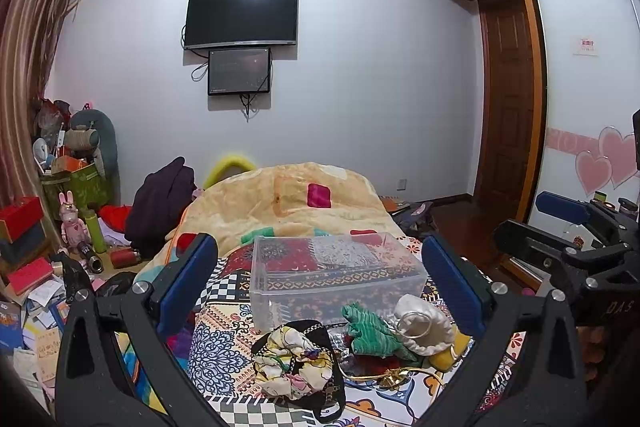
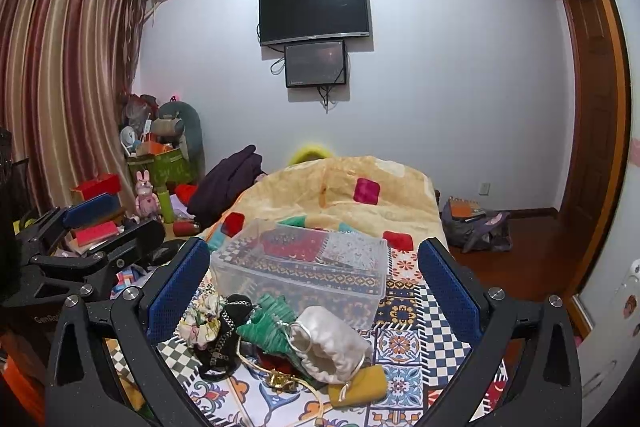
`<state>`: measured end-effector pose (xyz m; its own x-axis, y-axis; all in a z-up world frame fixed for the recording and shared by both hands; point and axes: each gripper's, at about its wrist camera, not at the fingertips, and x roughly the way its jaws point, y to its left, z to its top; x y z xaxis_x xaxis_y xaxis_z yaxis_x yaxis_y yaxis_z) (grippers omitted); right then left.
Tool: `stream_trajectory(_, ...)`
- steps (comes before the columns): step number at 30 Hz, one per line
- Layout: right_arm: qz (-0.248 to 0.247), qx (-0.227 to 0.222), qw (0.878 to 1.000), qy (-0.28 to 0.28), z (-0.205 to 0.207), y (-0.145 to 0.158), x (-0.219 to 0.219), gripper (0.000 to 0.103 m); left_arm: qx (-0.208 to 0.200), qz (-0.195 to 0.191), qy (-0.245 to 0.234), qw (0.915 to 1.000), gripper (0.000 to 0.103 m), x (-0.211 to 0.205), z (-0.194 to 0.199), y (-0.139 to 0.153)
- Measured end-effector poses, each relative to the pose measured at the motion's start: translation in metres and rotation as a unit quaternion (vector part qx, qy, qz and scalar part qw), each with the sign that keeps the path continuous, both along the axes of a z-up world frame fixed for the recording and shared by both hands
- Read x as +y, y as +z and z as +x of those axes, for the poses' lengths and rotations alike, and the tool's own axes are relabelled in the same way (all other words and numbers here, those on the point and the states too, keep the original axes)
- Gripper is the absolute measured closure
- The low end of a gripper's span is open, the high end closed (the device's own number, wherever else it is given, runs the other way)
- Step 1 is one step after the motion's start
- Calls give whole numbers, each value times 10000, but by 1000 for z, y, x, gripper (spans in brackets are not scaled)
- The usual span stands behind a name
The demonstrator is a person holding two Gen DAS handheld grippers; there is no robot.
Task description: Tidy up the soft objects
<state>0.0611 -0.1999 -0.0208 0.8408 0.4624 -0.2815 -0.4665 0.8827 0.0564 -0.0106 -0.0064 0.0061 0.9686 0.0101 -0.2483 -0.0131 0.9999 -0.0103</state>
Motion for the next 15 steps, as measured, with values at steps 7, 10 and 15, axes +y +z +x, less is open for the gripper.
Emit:
stream_trajectory(7, 2, -29, 10000, 3, 0, 1, 1, 0, -8, 26, 15, 10000, 0, 0, 0, -1)
stream_trajectory(10, 12, -24, 10000, 14, -1, 0, 0, 0, -11, 27, 28, 10000, 0, 1, -1, -1)
stream_trajectory(15, 15, -30, 10000, 11, -1, 1, 0, 0, -21, 45, 29, 10000, 0, 0, -1, -1)
